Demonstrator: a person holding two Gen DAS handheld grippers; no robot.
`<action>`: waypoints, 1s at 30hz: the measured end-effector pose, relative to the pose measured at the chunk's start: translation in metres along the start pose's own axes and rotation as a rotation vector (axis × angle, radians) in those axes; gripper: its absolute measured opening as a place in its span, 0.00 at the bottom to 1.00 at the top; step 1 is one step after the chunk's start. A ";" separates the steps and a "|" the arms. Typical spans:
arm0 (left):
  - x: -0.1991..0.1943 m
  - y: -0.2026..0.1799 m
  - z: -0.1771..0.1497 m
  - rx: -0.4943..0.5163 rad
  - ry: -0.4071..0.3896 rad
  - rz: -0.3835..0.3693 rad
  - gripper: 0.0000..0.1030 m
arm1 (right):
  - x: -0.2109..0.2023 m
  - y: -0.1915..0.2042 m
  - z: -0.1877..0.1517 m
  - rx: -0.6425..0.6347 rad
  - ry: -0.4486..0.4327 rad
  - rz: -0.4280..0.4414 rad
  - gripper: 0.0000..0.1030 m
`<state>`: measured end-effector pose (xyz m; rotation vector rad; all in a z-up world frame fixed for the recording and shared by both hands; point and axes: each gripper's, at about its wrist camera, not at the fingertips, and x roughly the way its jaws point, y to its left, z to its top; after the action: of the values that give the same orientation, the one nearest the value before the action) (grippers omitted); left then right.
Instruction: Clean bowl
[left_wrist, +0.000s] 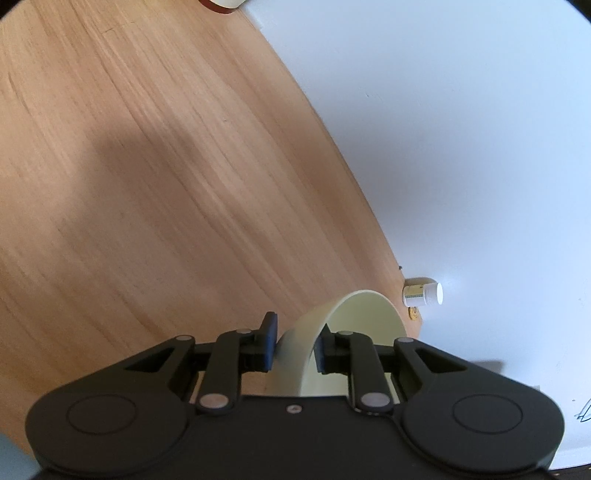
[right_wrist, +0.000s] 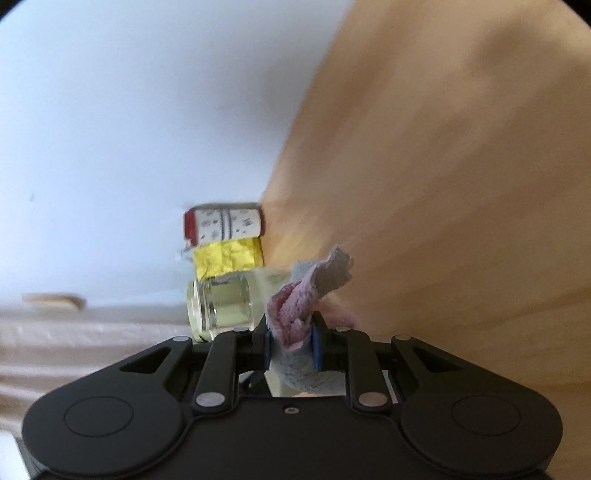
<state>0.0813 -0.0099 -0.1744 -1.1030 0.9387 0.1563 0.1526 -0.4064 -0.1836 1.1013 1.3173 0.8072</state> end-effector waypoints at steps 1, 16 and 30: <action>0.001 0.000 0.000 0.001 0.004 -0.005 0.18 | -0.002 0.006 0.000 -0.030 0.004 -0.004 0.21; 0.005 0.004 0.000 -0.026 0.027 -0.027 0.19 | 0.008 0.045 -0.018 -0.442 0.097 -0.125 0.21; 0.003 -0.003 -0.006 0.009 0.038 -0.045 0.19 | 0.026 0.048 -0.027 -0.641 0.109 -0.204 0.21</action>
<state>0.0811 -0.0176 -0.1757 -1.1210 0.9469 0.0939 0.1355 -0.3621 -0.1448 0.4150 1.1161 1.0464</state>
